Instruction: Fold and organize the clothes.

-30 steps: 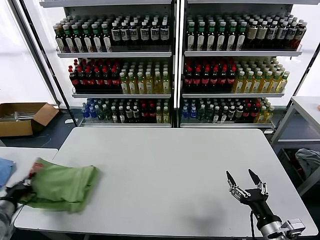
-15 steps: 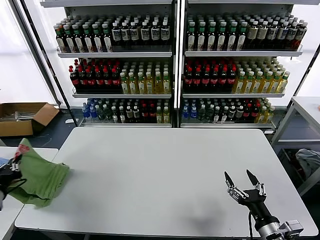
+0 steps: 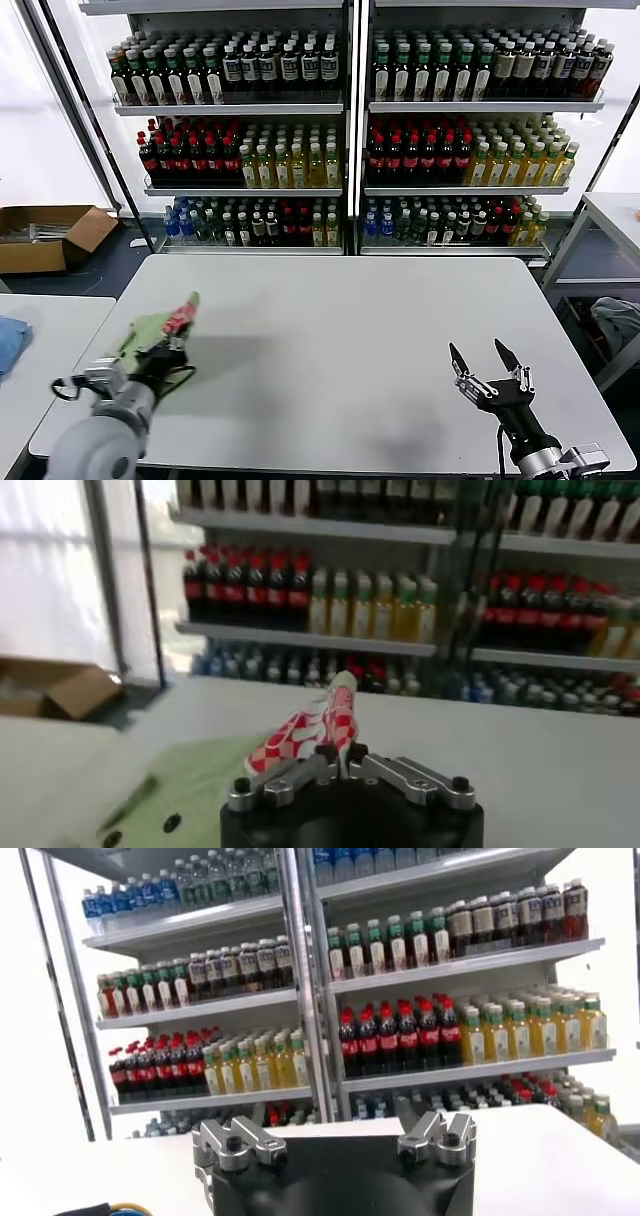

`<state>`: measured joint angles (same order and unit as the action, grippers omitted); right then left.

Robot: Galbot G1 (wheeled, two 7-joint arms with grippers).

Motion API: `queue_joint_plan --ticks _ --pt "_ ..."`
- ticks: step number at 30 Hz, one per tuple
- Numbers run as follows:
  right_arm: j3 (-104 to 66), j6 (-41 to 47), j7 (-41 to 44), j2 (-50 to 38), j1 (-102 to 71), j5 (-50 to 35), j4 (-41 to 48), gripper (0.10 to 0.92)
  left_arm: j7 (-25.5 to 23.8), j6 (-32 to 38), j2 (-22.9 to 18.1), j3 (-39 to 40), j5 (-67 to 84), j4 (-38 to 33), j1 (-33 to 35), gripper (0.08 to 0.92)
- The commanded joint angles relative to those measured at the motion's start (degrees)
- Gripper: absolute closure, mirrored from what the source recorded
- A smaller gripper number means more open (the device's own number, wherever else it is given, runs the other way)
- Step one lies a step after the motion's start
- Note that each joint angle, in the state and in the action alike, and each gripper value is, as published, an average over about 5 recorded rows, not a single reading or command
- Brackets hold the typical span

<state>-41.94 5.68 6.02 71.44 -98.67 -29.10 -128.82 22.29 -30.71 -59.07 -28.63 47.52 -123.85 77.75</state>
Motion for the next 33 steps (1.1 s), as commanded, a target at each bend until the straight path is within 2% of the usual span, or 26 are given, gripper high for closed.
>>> queue_joint_plan --ticks 1,4,8,11,14,19,26,29,33 --pt "1.9 0.8 -0.4 0.8 0.0 3.4 -0.7 0.203 11.3 -2.3 -13.2 23.8 13.1 5.7 -11.0 0.893" --pt "3.1 1.4 -0.6 0.8 0.4 4.8 -1.0 0.203 10.1 -2.3 -15.4 24.9 11.4 9.6 -12.2 0.893" --pt "4.9 3.1 -1.2 0.4 1.0 6.4 -1.4 0.203 10.0 -2.3 -16.9 25.2 12.1 11.0 -14.0 0.893" --pt "7.1 5.8 -1.6 -1.0 1.3 6.9 -1.8 0.203 8.8 -2.3 -16.1 24.8 13.4 9.6 -14.6 0.893" --pt "10.2 9.0 -2.3 -3.9 2.8 5.6 -1.2 0.203 5.5 -2.3 -13.4 23.8 14.2 6.2 -13.2 0.867" --pt "17.3 15.2 -6.1 -8.3 9.6 -3.1 2.7 0.203 0.6 -2.4 -7.8 18.5 15.0 -0.7 -8.4 0.734" --pt "33.7 20.9 -10.7 -8.9 25.5 -8.9 11.2 0.203 -7.7 -2.4 -0.2 2.8 6.5 -3.5 -1.6 0.535" --pt "41.0 22.7 -13.9 -6.1 31.7 -9.2 16.6 0.203 -10.4 -2.3 0.8 -2.7 1.9 -3.6 1.1 0.448" --pt "48.4 25.4 -15.6 -2.4 38.7 -8.4 22.8 0.203 -10.7 -2.3 -0.7 -6.4 1.6 -5.7 5.1 0.335"
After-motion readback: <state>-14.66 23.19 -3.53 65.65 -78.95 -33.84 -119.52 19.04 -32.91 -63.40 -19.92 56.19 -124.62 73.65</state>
